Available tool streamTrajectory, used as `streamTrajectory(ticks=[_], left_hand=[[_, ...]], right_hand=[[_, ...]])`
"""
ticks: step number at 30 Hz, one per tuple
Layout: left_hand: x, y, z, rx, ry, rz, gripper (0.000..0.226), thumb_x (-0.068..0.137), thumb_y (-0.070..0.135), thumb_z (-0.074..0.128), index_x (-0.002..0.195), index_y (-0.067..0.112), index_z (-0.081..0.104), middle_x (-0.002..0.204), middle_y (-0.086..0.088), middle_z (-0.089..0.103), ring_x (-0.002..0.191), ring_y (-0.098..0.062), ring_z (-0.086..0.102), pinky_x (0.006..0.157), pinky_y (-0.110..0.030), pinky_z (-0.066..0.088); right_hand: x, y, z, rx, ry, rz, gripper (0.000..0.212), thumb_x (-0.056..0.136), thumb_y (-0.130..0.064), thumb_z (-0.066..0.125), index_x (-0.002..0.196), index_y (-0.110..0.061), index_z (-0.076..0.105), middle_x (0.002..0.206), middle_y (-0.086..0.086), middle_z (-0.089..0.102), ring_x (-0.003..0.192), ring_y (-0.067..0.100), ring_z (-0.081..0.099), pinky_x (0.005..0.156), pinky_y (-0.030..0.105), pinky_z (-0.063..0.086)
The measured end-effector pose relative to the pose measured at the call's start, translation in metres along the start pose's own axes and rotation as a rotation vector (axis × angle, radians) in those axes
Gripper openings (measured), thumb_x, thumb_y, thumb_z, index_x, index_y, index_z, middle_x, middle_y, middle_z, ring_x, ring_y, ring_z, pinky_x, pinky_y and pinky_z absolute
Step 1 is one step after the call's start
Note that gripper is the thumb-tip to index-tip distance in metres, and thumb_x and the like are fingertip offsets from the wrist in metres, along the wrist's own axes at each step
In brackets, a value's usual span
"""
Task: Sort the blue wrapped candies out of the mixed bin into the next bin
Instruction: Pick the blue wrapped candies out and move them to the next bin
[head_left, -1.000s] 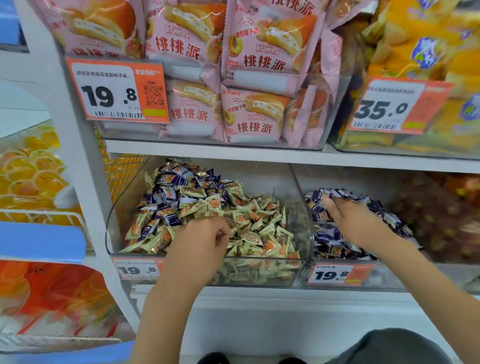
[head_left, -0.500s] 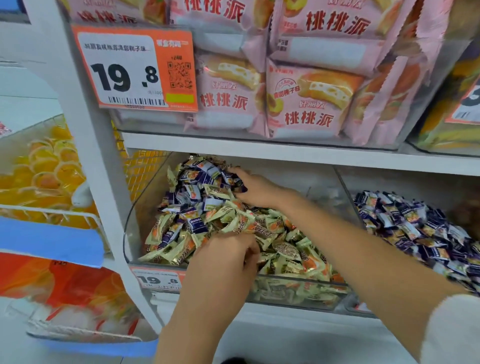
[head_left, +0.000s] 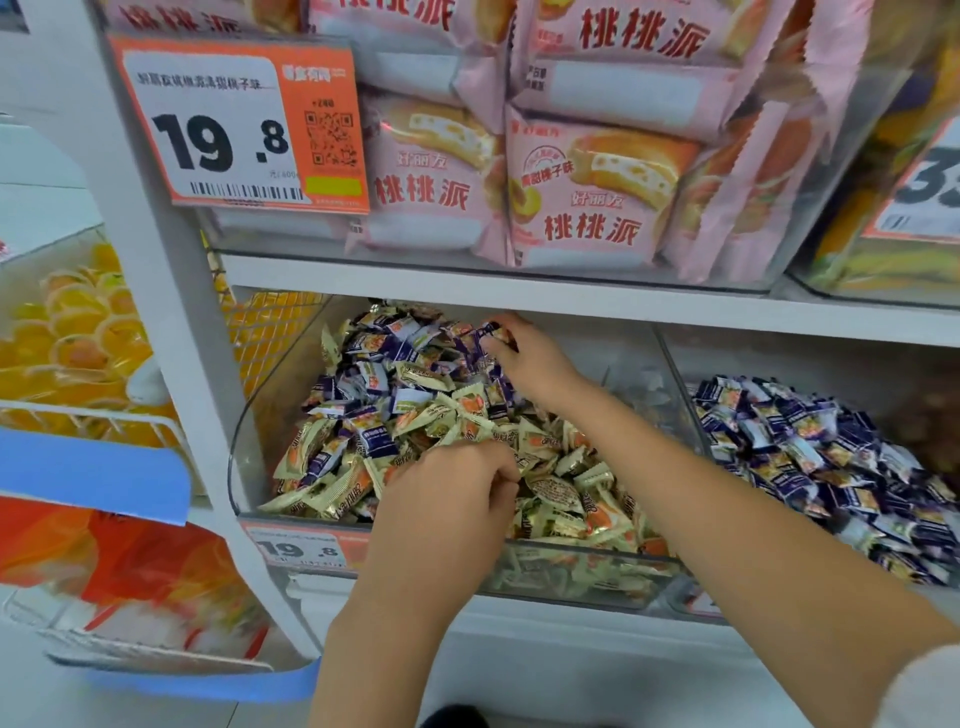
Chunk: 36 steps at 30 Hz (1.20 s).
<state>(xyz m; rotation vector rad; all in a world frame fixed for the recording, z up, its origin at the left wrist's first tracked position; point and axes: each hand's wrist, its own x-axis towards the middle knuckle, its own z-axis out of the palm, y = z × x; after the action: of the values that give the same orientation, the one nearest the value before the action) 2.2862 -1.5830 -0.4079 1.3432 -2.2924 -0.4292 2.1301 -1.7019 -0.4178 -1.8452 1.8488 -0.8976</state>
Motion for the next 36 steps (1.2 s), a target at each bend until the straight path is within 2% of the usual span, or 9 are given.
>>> streamTrajectory(ticks=[5, 9, 13, 18, 23, 26, 30, 32, 36], left_hand=[[-0.002, 0.0, -0.004, -0.011, -0.027, -0.019, 0.01, 0.091, 0.025, 0.054, 0.09, 0.028, 0.063, 0.083, 0.012, 0.065, 0.075, -0.007, 0.06, 0.066, -0.023, 0.047], [-0.004, -0.002, -0.006, -0.05, -0.033, -0.044, 0.011, 0.089, 0.022, 0.055, 0.087, 0.027, 0.065, 0.08, 0.011, 0.066, 0.073, -0.009, 0.061, 0.066, -0.03, 0.054], [-0.004, -0.005, -0.006, -0.066, -0.041, -0.045, 0.012, 0.088, 0.022, 0.055, 0.085, 0.027, 0.065, 0.078, 0.011, 0.066, 0.072, -0.01, 0.062, 0.066, -0.033, 0.054], [0.0, -0.009, -0.007, -0.107, 0.023, -0.056, 0.013, 0.09, 0.022, 0.056, 0.099, 0.027, 0.064, 0.093, 0.012, 0.066, 0.081, -0.012, 0.062, 0.072, -0.036, 0.055], [0.017, 0.001, -0.004, -0.192, 0.174, -0.022, 0.054, 0.086, 0.036, 0.062, 0.134, 0.023, 0.041, 0.131, 0.0, 0.047, 0.117, -0.021, 0.047, 0.094, -0.038, 0.045], [0.034, 0.011, 0.005, -0.245, 0.167, -0.022, 0.061, 0.08, 0.044, 0.067, 0.131, 0.017, 0.047, 0.127, -0.004, 0.052, 0.115, -0.021, 0.05, 0.094, -0.034, 0.044], [0.049, 0.012, 0.009, -0.328, 0.209, -0.049, 0.025, 0.08, 0.034, 0.072, 0.092, 0.014, 0.065, 0.08, 0.003, 0.065, 0.077, -0.017, 0.064, 0.07, -0.032, 0.052], [0.05, 0.011, 0.01, -0.292, 0.224, -0.031, 0.017, 0.084, 0.031, 0.067, 0.083, 0.015, 0.065, 0.075, -0.003, 0.067, 0.071, -0.023, 0.065, 0.067, -0.038, 0.053], [0.053, 0.01, 0.014, -0.232, 0.159, -0.035, 0.011, 0.084, 0.029, 0.067, 0.085, 0.019, 0.066, 0.08, -0.002, 0.069, 0.076, -0.023, 0.066, 0.068, -0.038, 0.054]], right_hand=[[-0.011, -0.005, -0.026, 0.038, 0.01, 0.169, 0.049, 0.099, -0.038, 0.04, 0.139, -0.009, 0.038, 0.131, 0.012, 0.051, 0.114, 0.029, 0.051, 0.081, 0.024, 0.034], [-0.019, -0.01, -0.04, 0.132, 0.029, 0.265, 0.058, 0.097, -0.045, 0.041, 0.145, -0.014, 0.032, 0.145, 0.007, 0.04, 0.123, 0.023, 0.047, 0.093, 0.027, 0.037], [-0.03, -0.022, -0.049, 0.461, 0.018, 0.367, 0.053, 0.096, -0.04, 0.045, 0.143, -0.015, 0.036, 0.146, 0.005, 0.04, 0.115, 0.018, 0.052, 0.098, 0.034, 0.042], [-0.042, -0.023, -0.054, 0.886, -0.037, 0.448, 0.02, 0.094, -0.019, 0.054, 0.113, -0.013, 0.054, 0.121, 0.004, 0.05, 0.076, 0.013, 0.043, 0.048, 0.018, 0.045], [-0.057, -0.016, -0.048, 1.037, -0.101, 0.536, 0.036, 0.094, -0.015, 0.055, 0.129, -0.007, 0.051, 0.105, 0.005, 0.05, 0.071, 0.016, 0.039, 0.042, 0.017, 0.04], [-0.067, -0.018, -0.049, 1.033, -0.17, 0.504, 0.025, 0.095, -0.016, 0.052, 0.118, -0.007, 0.055, 0.092, 0.005, 0.057, 0.065, 0.013, 0.045, 0.044, 0.017, 0.039], [-0.073, -0.014, -0.054, 1.087, -0.139, 0.536, 0.013, 0.095, -0.015, 0.052, 0.105, -0.008, 0.056, 0.086, 0.007, 0.054, 0.055, 0.013, 0.045, 0.041, 0.016, 0.035], [-0.078, -0.015, -0.055, 0.838, -0.058, 0.511, 0.014, 0.096, -0.017, 0.052, 0.109, -0.013, 0.054, 0.089, 0.005, 0.053, 0.053, 0.015, 0.049, 0.046, 0.021, 0.038], [-0.081, -0.013, -0.055, 0.476, 0.105, 0.358, 0.028, 0.097, -0.021, 0.05, 0.125, -0.018, 0.05, 0.105, 0.003, 0.054, 0.091, 0.035, 0.061, 0.067, 0.039, 0.05]])
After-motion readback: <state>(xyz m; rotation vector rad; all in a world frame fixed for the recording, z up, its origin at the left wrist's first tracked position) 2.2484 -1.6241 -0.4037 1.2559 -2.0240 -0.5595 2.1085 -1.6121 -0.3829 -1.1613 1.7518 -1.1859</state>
